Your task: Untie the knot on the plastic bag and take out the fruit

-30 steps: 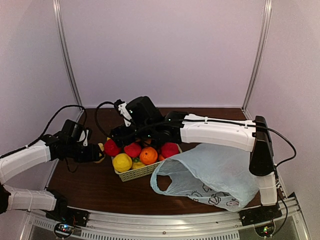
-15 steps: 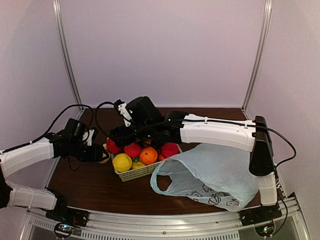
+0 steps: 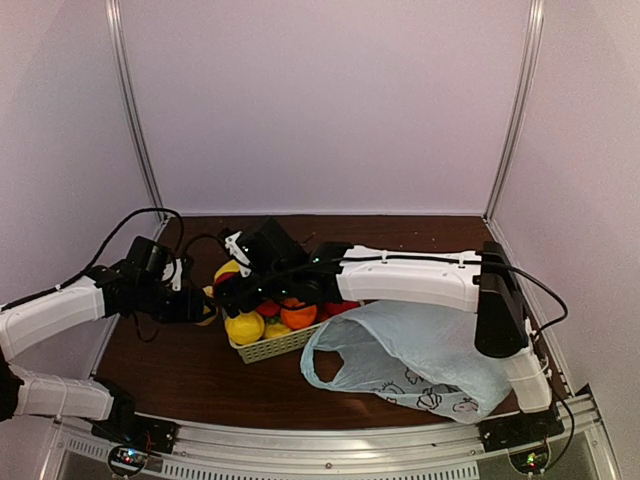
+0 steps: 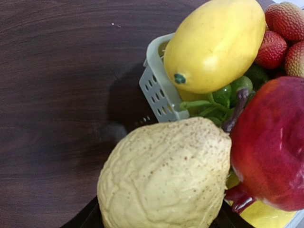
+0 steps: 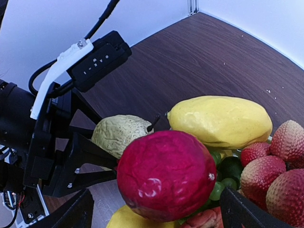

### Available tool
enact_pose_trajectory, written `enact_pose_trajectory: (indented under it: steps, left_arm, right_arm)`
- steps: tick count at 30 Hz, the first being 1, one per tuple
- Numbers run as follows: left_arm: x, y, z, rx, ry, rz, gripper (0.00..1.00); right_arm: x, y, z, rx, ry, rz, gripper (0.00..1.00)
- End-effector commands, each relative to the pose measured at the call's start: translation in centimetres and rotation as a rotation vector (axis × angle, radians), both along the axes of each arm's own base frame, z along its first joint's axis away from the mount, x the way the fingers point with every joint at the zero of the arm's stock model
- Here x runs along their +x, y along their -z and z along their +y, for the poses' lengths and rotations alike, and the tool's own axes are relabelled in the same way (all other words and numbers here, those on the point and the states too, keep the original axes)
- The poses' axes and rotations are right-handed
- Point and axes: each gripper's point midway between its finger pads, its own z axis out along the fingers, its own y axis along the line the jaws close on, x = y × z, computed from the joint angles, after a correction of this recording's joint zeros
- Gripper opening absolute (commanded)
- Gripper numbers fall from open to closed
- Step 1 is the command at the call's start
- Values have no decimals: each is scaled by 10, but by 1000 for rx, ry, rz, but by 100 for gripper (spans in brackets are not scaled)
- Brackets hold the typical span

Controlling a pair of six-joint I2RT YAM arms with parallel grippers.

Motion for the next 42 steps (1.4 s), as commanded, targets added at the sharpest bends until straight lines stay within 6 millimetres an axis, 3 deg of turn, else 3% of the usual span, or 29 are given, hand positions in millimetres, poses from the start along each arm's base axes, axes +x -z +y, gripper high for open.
enact_pose_trajectory:
  steps: [1,10,15,20,22,25,30,34,42]
  left_arm:
    - [3,-6,-1,-11,11,-28,55]
    - [2,-8,-1,-13,15,-31,55]
    - [1,-8,0,-16,10,-31,55]
    - [2,-13,0,-26,2,-47,55]
    - [2,-15,-1,-30,2,-51,55]
    - [2,-14,-3,-37,8,-50,55]
    - [3,-14,-6,-50,23,-50,55]
    - [3,-16,-6,-52,23,-54,55]
    - [0,-14,-2,-42,4,-46,55]
  right_arm:
    - [-1,11,7,-12,0,21,93]
    - [5,23,15,-31,4,15,89]
    - [4,19,19,-18,-11,8,73]
    - [5,10,22,2,-24,-11,63]
    - [3,6,25,12,-41,-14,64]
    - [-4,6,30,27,-82,4,78]
    - [-2,24,34,-9,-84,18,86]
    - [0,29,35,-15,-76,15,85]
    - [3,13,39,22,-75,-11,63]
